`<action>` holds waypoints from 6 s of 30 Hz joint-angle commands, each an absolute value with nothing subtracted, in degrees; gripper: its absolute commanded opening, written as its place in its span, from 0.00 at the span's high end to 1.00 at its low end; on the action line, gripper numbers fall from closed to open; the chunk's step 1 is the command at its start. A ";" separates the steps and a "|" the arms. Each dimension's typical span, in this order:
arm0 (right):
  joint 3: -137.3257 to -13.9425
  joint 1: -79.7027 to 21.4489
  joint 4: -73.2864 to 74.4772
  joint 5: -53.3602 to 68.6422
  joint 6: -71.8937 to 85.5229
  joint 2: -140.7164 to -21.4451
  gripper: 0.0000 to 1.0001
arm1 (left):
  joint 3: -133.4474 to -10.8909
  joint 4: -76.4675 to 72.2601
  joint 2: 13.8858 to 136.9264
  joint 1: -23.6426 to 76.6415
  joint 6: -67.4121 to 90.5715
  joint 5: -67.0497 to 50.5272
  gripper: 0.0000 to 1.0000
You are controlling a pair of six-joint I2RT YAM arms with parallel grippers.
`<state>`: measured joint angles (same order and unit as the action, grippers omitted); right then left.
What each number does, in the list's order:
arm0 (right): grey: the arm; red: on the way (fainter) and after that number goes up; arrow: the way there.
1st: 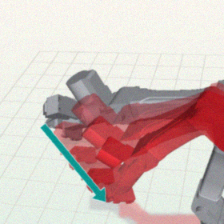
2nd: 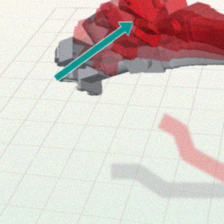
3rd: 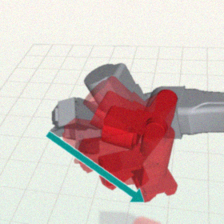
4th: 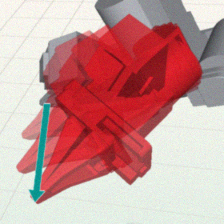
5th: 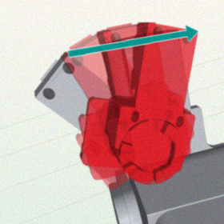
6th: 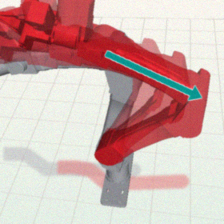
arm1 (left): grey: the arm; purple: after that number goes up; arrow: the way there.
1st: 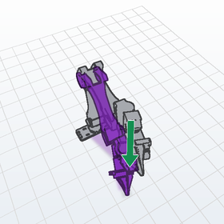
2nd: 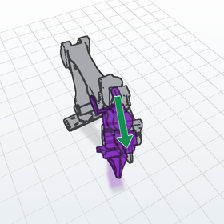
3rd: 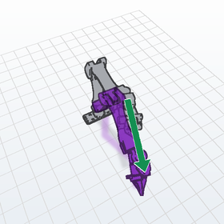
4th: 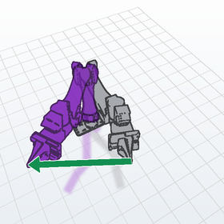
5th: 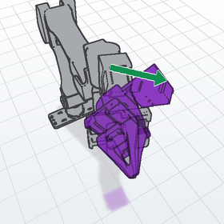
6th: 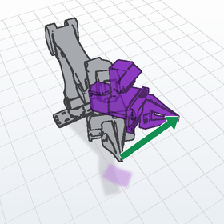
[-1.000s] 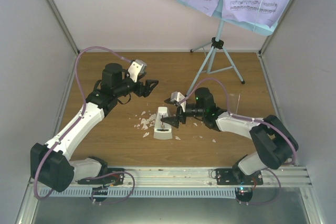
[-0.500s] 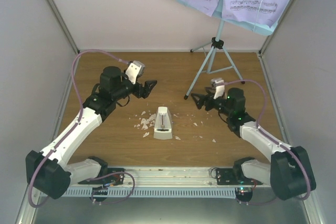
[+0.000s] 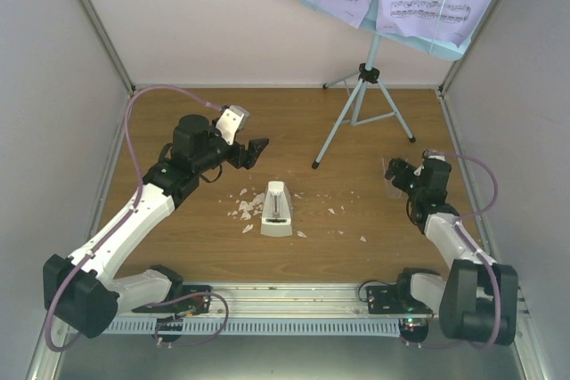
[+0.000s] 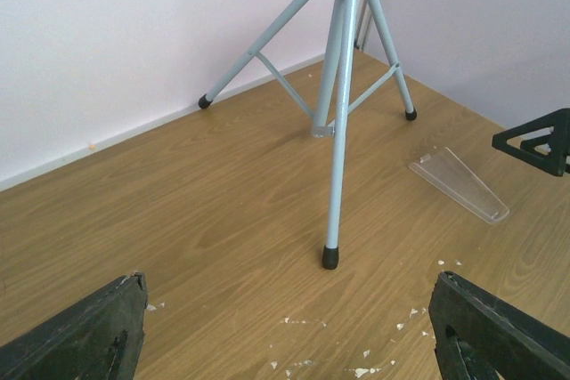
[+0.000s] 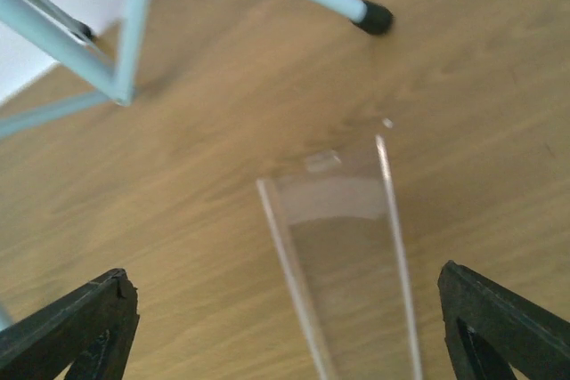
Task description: Pack up the instrument practice props
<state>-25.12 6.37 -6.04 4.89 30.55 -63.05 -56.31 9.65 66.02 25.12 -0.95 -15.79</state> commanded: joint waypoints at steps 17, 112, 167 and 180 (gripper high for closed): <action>-27.32 9.27 -1.98 3.84 29.74 -76.84 0.26 | -56.16 7.55 64.47 26.45 -2.15 -13.21 0.13; -52.65 -45.26 47.33 46.28 9.22 -72.63 0.99 | -55.13 36.75 56.16 43.43 5.67 -45.72 0.31; -59.67 -45.27 54.12 44.69 5.97 -74.94 0.99 | -55.24 43.44 62.11 53.88 2.89 -38.40 0.74; -59.68 -45.26 53.97 44.81 5.87 -74.91 0.99 | -54.25 42.41 61.74 53.88 3.24 -41.03 0.81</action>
